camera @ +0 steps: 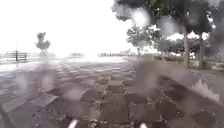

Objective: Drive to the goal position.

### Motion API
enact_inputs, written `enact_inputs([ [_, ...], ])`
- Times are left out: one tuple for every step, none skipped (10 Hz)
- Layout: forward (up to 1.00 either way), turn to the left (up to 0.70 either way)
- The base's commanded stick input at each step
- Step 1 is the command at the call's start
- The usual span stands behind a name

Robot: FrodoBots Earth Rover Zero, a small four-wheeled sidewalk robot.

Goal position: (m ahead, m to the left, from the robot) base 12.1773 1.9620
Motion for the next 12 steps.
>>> enact_inputs([
  [0.70, 0.00],
  [0.70, 0.00],
  [0.70, 0.00],
  [0.70, 0.00],
  [0.70, 0.00],
  [0.70, 0.00],
  [0.70, 0.00],
  [0.70, 0.00],
  [0.70, 0.00],
  [0.70, 0.00],
  [0.70, 0.00],
  [0.70, 0.00],
])
